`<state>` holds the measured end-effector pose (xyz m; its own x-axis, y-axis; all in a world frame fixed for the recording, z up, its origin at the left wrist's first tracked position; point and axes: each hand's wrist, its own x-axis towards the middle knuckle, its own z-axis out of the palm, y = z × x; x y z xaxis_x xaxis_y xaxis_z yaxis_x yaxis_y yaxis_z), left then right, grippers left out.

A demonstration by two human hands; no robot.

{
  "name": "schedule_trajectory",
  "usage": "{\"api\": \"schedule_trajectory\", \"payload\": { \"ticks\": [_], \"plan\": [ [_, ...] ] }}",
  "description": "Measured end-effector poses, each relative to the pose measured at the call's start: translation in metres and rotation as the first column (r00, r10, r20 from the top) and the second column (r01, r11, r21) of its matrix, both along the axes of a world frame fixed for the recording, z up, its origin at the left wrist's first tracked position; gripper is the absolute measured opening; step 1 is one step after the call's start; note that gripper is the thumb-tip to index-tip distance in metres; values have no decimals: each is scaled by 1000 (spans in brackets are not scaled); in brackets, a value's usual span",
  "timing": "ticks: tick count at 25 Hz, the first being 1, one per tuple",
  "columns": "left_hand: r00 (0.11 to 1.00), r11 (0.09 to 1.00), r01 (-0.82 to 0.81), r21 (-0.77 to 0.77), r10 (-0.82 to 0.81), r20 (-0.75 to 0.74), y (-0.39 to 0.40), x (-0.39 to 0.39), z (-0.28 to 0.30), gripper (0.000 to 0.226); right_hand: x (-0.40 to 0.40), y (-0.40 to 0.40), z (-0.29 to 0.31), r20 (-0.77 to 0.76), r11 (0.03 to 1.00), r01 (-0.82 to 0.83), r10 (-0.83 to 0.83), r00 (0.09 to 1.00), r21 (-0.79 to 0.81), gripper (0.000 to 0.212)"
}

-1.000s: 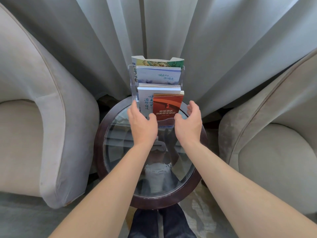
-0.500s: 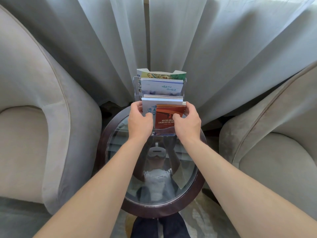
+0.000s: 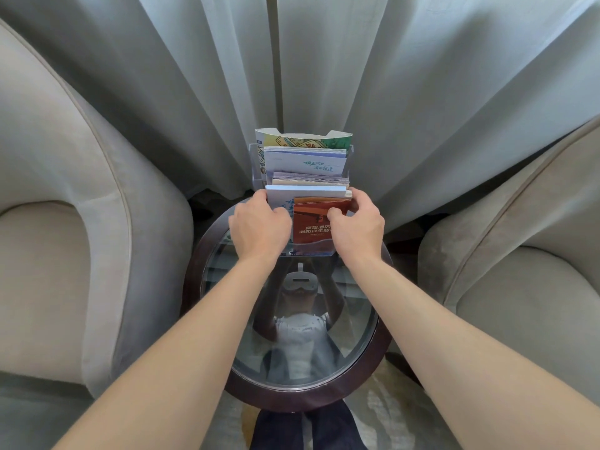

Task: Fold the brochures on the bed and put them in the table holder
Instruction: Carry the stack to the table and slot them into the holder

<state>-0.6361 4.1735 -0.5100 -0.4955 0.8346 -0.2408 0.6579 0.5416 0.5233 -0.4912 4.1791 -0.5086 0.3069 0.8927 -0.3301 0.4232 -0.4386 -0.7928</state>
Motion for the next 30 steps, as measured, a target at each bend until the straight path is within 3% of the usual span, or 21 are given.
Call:
{"api": "schedule_trajectory", "payload": {
  "ticks": [8,16,24,28,30],
  "plan": [
    [937,975,211,-73,-223,-268,20,-10,14,21,-6,7,8,184,999,-38,40,982,-12,35],
    [907,947,286,-143,-316,-280,30,-6,28,20,-2,7,15,374,989,-148,141,917,-12,34],
    [931,942,306,-135,-326,-164,29,-3,28,25,2,3,19,383,987,-153,122,916,51,42],
    [935,925,315,-211,-340,-95,28,-3,23,27,6,2,17,336,982,-182,189,923,-54,40],
    [971,959,235,-158,-237,9,24,-4,21,33,7,1,16,270,978,-185,204,941,-92,46]
  ]
}}
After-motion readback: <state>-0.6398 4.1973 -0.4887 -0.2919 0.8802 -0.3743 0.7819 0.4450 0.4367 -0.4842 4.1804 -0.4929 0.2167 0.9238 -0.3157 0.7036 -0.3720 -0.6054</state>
